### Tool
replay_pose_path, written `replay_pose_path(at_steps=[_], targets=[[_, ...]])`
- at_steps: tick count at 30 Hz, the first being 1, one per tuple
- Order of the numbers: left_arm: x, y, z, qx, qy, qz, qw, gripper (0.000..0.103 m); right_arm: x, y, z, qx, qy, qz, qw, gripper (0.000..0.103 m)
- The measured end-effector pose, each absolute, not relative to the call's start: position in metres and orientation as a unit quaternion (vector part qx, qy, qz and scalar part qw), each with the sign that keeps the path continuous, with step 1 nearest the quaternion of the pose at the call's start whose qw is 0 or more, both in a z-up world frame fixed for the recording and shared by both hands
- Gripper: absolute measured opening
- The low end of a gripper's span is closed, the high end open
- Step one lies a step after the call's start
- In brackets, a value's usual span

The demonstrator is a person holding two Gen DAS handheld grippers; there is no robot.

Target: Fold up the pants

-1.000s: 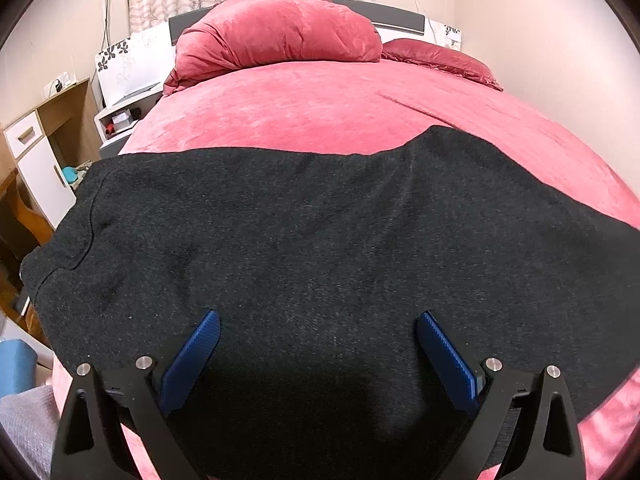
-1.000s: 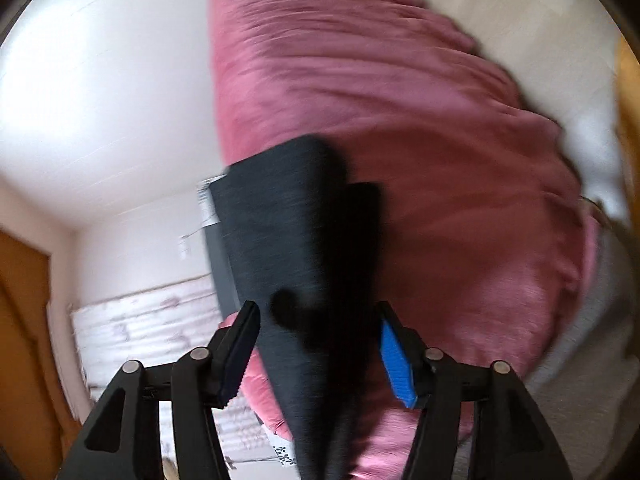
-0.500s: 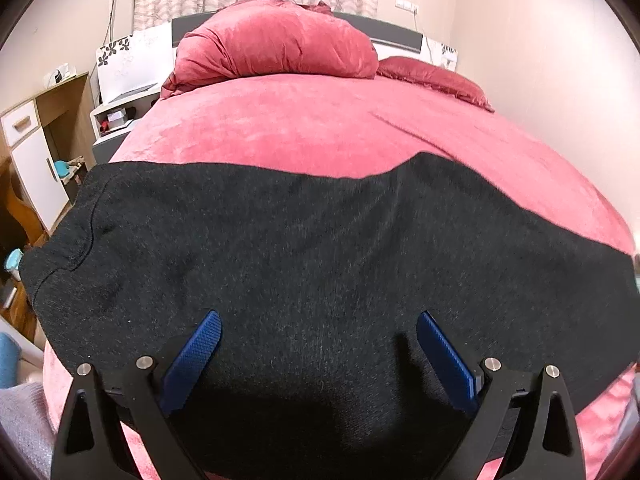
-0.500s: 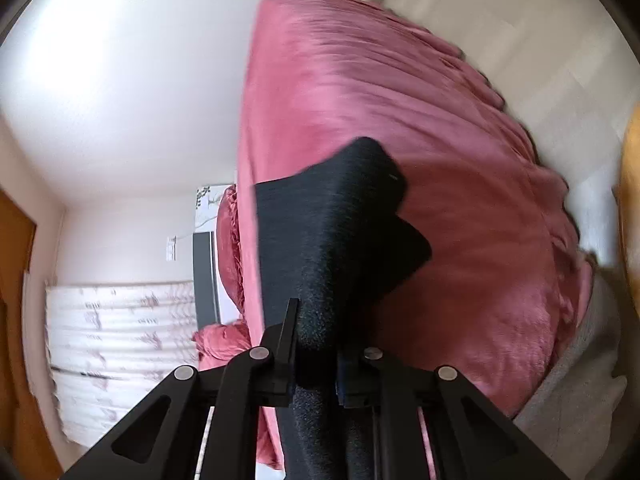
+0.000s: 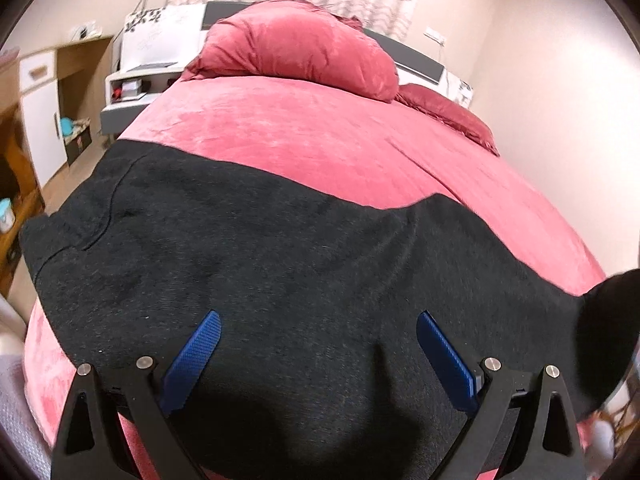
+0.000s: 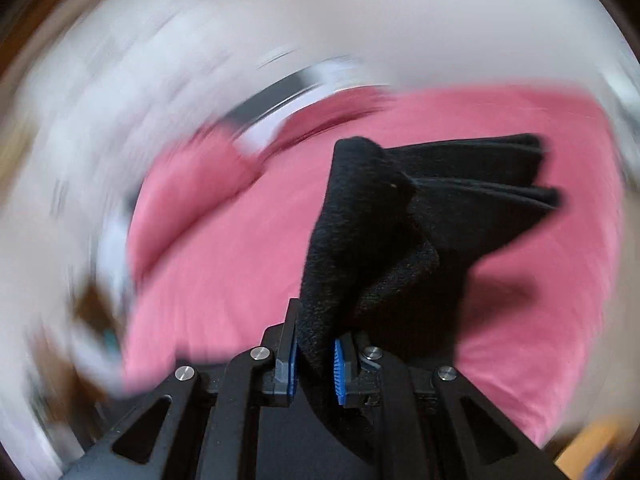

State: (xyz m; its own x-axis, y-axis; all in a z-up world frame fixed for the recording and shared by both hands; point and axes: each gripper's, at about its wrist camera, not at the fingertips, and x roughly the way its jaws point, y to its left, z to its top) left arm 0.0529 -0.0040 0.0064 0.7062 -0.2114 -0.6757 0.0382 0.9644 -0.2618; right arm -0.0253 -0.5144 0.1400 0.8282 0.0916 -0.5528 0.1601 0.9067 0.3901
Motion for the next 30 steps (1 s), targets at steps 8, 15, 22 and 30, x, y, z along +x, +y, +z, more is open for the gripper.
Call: replay_pose_path(at_steps=[8, 15, 22, 30], targets=[[0.052, 0.006, 0.007, -0.134, 0.378, -0.064, 0.914, 0.099, -0.01, -0.29, 0.002, -0.105, 0.492, 0.159, 0.85, 0.027], [0.053, -0.002, 0.006, -0.133, 0.382, -0.081, 0.911, 0.099, -0.029, -0.288, 0.011, -0.102, 0.454, 0.141, 0.874, 0.039], [0.043, -0.024, 0.011, -0.099, 0.377, -0.115, 0.914, 0.099, -0.049, -0.308, 0.029, 0.016, 0.444, 0.254, 0.859, 0.047], [0.035, -0.048, 0.011, -0.063, 0.392, -0.14, 0.907, 0.099, -0.004, -0.387, 0.041, 0.255, 0.368, 0.13, 0.885, 0.045]])
